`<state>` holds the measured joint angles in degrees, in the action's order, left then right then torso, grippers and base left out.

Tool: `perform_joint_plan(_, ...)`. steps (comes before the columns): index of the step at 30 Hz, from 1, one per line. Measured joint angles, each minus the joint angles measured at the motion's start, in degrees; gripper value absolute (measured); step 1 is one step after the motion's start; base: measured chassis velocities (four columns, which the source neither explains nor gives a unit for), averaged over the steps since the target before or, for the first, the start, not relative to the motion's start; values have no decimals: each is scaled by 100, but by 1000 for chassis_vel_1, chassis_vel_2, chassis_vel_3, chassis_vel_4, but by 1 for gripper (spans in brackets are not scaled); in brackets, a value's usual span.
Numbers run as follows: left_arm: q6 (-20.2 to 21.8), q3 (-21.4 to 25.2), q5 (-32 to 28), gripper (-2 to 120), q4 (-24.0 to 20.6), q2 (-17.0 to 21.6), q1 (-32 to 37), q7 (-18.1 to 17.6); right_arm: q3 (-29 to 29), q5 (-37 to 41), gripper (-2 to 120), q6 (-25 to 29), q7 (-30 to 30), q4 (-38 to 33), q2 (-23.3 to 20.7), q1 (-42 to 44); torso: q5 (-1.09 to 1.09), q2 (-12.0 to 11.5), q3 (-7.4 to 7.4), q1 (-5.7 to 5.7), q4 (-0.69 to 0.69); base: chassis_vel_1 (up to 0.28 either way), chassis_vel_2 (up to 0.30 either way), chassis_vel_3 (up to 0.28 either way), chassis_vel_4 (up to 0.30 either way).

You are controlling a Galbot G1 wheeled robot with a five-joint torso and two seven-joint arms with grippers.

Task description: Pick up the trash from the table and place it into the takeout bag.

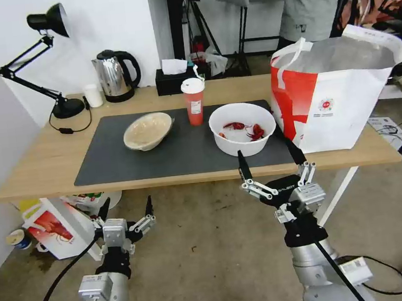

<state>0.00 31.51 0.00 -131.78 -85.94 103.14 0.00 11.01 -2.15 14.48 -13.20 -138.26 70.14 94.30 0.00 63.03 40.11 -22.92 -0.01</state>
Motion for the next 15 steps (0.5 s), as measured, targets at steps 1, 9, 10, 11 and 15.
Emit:
perform_joint_plan(1,0,0,0,100,0,0,0,0,3,0,100,-35,12,-22,-11,19,0,0,0,0,0,0,0,0,0)
perform_joint_plan(9,0,0,0,100,0,0,0,0,78,44,100,-255,41,-122,-84,117,0,0,0,0,1,0,0,0,0)
perform_joint_plan(10,0,0,0,100,0,0,0,0,96,61,100,-288,44,-146,-97,127,0,0,0,0,1,0,0,0,0)
perform_joint_plan(11,0,0,0,100,0,0,0,0,96,61,100,-288,44,-146,-97,127,0,0,0,0,1,0,0,0,0)
perform_joint_plan(15,0,0,0,100,0,0,0,0,246,221,100,-493,68,-337,-213,170,0,0,0,0,1,0,0,0,0)
